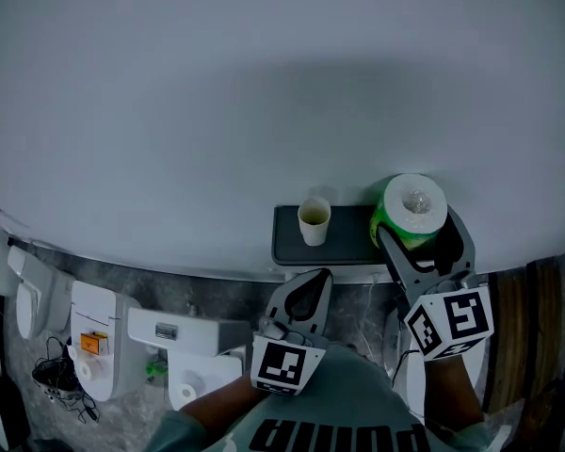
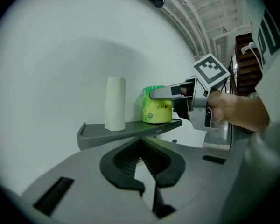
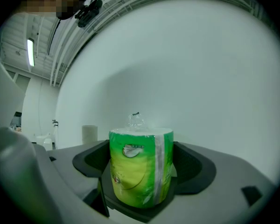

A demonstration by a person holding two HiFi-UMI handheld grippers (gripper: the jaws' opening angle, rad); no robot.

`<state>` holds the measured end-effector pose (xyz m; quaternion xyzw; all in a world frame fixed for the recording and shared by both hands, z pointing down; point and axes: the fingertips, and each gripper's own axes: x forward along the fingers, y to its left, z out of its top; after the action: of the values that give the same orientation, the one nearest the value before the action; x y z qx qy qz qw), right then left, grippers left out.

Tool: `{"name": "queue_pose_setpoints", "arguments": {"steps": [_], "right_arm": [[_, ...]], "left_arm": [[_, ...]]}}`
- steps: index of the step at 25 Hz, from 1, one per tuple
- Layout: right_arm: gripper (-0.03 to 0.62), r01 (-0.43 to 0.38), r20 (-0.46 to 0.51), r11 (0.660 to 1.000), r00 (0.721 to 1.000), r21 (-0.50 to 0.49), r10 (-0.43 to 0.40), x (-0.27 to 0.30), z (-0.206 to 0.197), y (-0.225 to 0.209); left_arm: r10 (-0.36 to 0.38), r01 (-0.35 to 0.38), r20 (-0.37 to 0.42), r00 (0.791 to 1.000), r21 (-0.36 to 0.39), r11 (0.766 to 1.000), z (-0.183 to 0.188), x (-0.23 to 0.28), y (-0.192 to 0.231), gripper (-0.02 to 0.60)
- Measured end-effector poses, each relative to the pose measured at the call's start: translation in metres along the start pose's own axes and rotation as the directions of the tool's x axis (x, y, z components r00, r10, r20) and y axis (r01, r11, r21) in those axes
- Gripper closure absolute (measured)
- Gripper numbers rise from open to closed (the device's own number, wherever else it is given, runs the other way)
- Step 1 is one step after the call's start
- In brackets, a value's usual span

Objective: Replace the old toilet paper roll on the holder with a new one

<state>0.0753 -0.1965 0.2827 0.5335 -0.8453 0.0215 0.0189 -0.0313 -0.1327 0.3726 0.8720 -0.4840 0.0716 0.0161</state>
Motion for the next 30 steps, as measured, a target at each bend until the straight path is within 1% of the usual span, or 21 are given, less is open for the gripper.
{"name": "queue_pose_setpoints", "arguments": {"steps": [3, 6, 11, 15, 18, 24, 26, 28, 30], "right_arm": [[0.19, -0.006, -0.005, 1.0, 1.0, -0.012, 0.006, 0.002, 0.001, 0.0], [0.178, -0.013, -0.016, 1.0, 1.0, -0.015, 0.013, 0.005, 0.001, 0.0], [0.166, -0.016, -0.024, 1.0, 1.0, -0.023, 0.016, 0.012, 0.0, 0.003], [0.163, -0.011, -0.024, 0.999, 1.0, -0.033, 0.01, 0.012, 0.001, 0.003], [0.164, 0.0, -0.015, 0.999, 1.0, -0.034, 0.0, 0.013, 0.001, 0.004], [0.164, 0.004, 0.006, 0.999, 1.0, -0.033, -0.004, 0.005, 0.007, 0.008], [0.164, 0.012, 0.03, 1.0, 1.0, -0.022, -0.011, 0.001, 0.01, 0.008], [0.164, 0.024, 0.054, 1.0, 0.998, 0.007, -0.025, -0.005, 0.012, 0.005], [0.164, 0.039, 0.074, 0.998, 0.996, 0.047, -0.043, -0.015, 0.015, -0.002]], "left_arm": [[0.005, -0.006, -0.028, 1.0, -0.019, 1.0, -0.002, -0.001, 0.001, 0.578], [0.009, -0.01, -0.033, 0.999, -0.025, 1.0, -0.003, -0.001, 0.001, 0.577], [0.022, -0.022, -0.013, 1.0, -0.023, 0.999, -0.001, -0.002, 0.003, 0.578], [0.023, -0.024, -0.016, 1.0, -0.029, 0.999, -0.001, -0.006, 0.002, 0.578], [0.024, -0.024, 0.003, 1.0, -0.032, 0.999, -0.001, -0.006, 0.001, 0.577], [0.013, -0.013, -0.009, 1.0, -0.037, 0.999, -0.001, -0.011, -0.004, 0.577], [0.001, -0.003, -0.027, 1.0, -0.039, 0.999, -0.006, -0.01, -0.005, 0.578], [-0.007, 0.006, -0.016, 1.0, -0.036, 0.999, -0.009, -0.01, -0.006, 0.577], [-0.022, 0.021, -0.022, 1.0, -0.034, 0.999, -0.011, -0.011, -0.011, 0.577]]}}
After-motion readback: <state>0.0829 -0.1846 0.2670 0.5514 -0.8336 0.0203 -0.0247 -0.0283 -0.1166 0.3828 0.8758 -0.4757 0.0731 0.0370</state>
